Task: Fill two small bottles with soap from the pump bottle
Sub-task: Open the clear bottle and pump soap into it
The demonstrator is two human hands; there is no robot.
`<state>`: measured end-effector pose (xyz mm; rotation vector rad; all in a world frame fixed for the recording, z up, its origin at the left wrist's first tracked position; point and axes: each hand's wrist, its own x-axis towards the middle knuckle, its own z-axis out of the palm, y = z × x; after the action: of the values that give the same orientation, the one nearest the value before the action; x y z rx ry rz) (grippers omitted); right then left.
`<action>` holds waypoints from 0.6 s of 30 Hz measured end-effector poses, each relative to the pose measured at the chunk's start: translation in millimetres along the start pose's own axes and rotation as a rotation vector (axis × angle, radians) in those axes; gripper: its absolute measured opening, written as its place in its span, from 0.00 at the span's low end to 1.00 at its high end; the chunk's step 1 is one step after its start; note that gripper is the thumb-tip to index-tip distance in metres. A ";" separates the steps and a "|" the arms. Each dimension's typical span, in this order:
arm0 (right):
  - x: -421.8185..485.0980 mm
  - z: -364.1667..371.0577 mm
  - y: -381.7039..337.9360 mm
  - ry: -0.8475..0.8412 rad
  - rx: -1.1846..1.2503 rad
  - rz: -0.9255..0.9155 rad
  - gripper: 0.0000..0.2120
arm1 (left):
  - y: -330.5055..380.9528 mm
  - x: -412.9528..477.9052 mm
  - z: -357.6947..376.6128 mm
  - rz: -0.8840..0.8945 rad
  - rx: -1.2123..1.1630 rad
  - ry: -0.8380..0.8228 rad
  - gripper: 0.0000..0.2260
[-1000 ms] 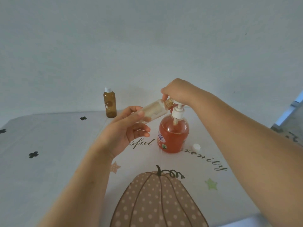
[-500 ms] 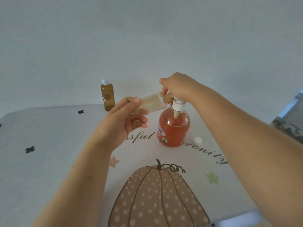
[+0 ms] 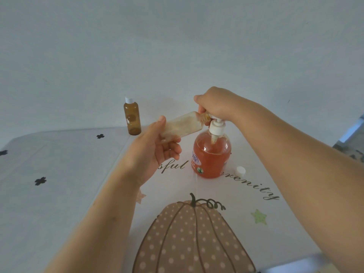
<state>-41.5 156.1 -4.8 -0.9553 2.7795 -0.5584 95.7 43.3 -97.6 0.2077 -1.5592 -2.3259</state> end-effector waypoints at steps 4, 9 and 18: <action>3.7 6.8 4.1 0.013 -0.019 -0.010 0.17 | 3.7 2.2 -6.1 -0.058 -0.104 -0.033 0.11; 3.5 6.8 6.8 0.059 0.052 -0.001 0.17 | 2.9 1.2 -7.1 -0.062 -0.101 -0.068 0.09; -7.1 -8.7 2.0 0.120 0.364 0.103 0.21 | 4.4 -1.1 -4.5 -0.023 -0.076 -0.090 0.12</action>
<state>-39.4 164.5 2.6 -0.7159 2.6703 -1.0882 98.9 38.2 -95.3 0.1043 -1.5128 -2.4383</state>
